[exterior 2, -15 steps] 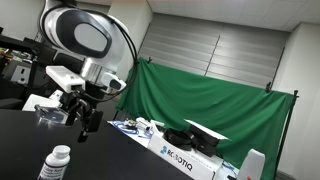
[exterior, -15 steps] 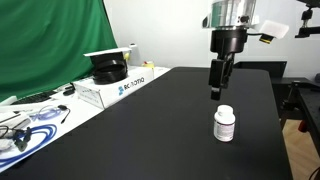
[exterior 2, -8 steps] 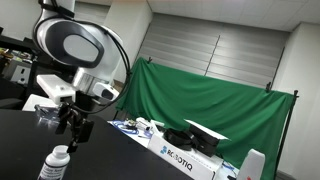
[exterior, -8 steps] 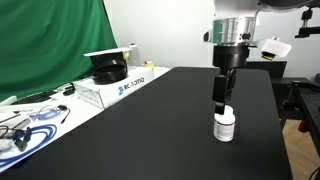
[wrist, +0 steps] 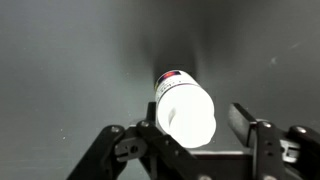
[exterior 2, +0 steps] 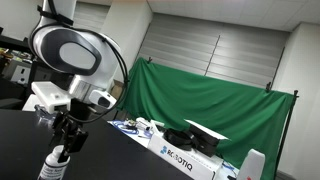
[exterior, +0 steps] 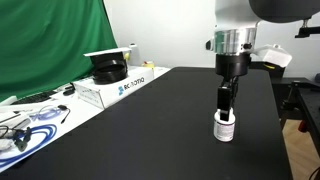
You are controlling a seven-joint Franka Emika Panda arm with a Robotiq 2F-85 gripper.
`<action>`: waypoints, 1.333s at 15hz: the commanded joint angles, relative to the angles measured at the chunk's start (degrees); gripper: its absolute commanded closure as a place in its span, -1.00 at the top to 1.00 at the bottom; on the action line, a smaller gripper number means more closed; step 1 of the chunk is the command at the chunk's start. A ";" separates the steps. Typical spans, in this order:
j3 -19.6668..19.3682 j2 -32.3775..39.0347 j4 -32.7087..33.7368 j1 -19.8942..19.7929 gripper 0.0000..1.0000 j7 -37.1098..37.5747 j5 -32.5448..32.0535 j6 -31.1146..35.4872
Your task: Move the bottle to the far right
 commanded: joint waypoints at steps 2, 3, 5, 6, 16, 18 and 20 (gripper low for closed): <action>-0.53 -0.34 0.05 -1.24 -0.22 2.59 -4.38 0.48; -0.75 -1.14 0.10 -1.46 -0.38 2.77 -5.18 -0.46; -1.07 -2.86 0.34 -1.93 -0.62 3.24 -6.08 -1.35; -1.38 -3.70 0.48 -2.16 -0.62 3.62 -6.87 -1.70; -6.36 -5.77 15.42 -6.11 -0.62 -1.54 -6.24 -14.83; -7.70 -2.24 21.35 -7.44 -0.62 -2.99 -6.23 -17.40; -8.60 1.19 26.58 -8.84 -0.62 -3.08 -7.01 -18.74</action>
